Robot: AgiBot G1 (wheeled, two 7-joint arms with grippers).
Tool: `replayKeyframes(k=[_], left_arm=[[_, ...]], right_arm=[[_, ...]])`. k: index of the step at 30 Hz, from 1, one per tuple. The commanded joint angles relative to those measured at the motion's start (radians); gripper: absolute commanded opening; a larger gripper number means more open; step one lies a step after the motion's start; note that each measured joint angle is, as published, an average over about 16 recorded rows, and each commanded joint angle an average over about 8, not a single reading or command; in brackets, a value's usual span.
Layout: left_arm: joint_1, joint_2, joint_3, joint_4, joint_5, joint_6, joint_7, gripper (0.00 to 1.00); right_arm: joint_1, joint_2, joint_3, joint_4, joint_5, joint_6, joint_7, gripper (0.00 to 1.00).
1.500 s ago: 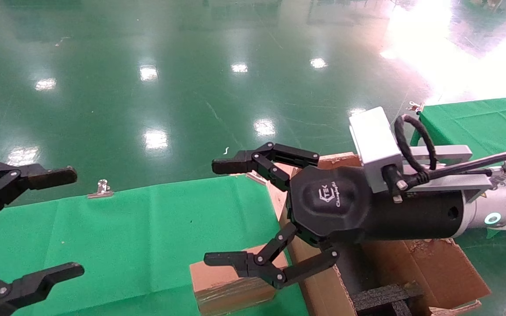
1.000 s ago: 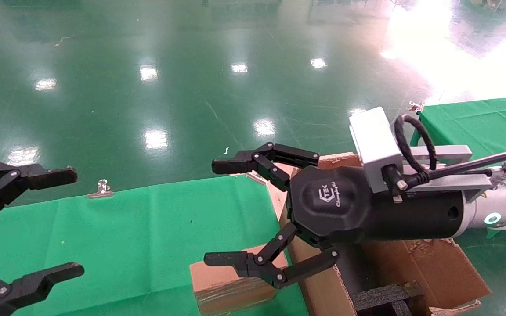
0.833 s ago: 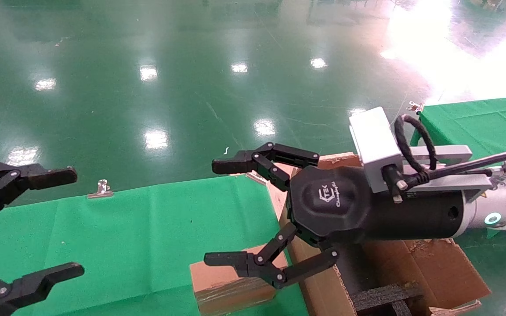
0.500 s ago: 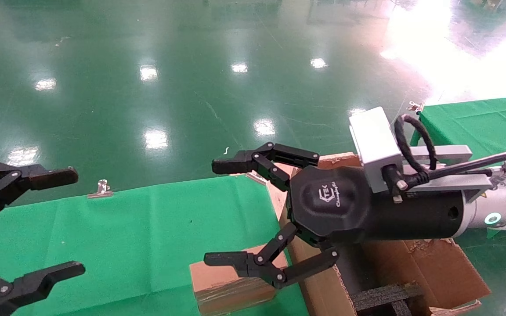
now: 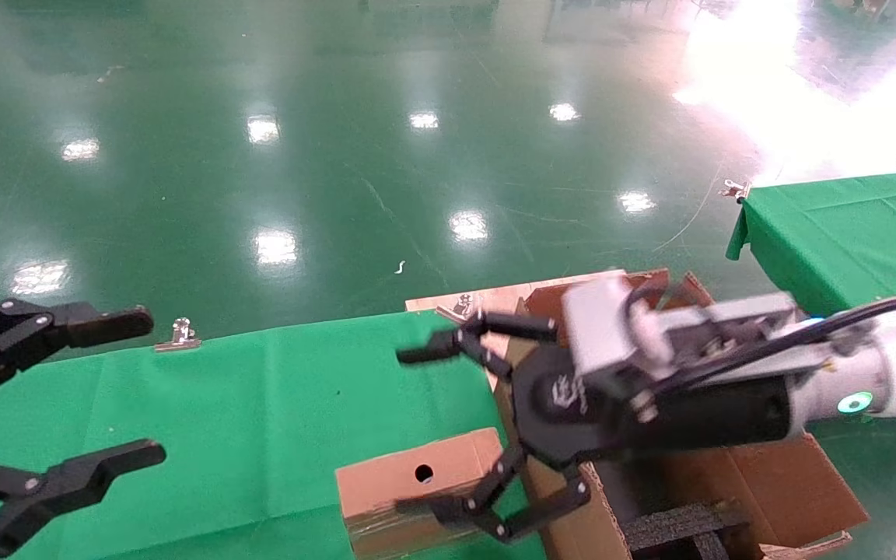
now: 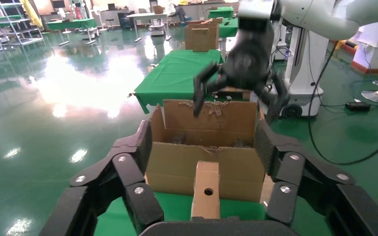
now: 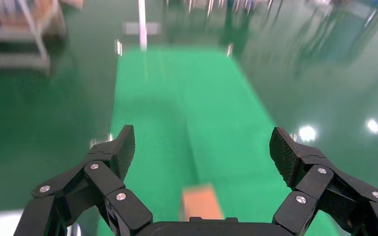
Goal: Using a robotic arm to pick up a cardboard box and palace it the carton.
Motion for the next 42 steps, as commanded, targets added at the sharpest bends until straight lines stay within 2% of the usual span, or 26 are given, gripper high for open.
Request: replayKeyframes(k=[1,12,27,28,35,36,38,42], left_arm=[[0.000,0.000,0.000,0.000,0.000,0.000,0.000,0.00],[0.000,0.000,0.000,0.000,0.000,0.000,0.000,0.00],[0.000,0.000,0.000,0.000,0.000,0.000,0.000,0.00],[0.000,0.000,0.000,0.000,0.000,0.000,0.000,0.05],[0.000,0.000,0.000,0.000,0.000,0.000,0.000,0.92],[0.000,0.000,0.000,0.000,0.000,0.000,0.000,1.00],[0.000,0.000,0.000,0.000,0.000,0.000,0.000,1.00],[0.000,0.000,0.000,0.000,0.000,0.000,0.000,1.00]], right_arm=[[0.025,0.002,-0.027,0.010,-0.066,-0.010,0.001,1.00],[0.192,-0.115,-0.199,-0.012,-0.378,-0.037,0.016,1.00],[0.360,-0.292,-0.414,-0.062,-0.636,-0.046,0.005,1.00],[0.368,-0.301,-0.425,-0.063,-0.648,-0.046,0.003,1.00],[0.398,-0.347,-0.477,-0.080,-0.688,-0.041,-0.007,1.00],[0.401,-0.352,-0.483,-0.084,-0.692,-0.041,-0.008,0.98],[0.407,-0.359,-0.492,-0.090,-0.698,-0.041,-0.011,0.81],[0.413,-0.366,-0.501,-0.096,-0.707,-0.041,-0.013,0.31]])
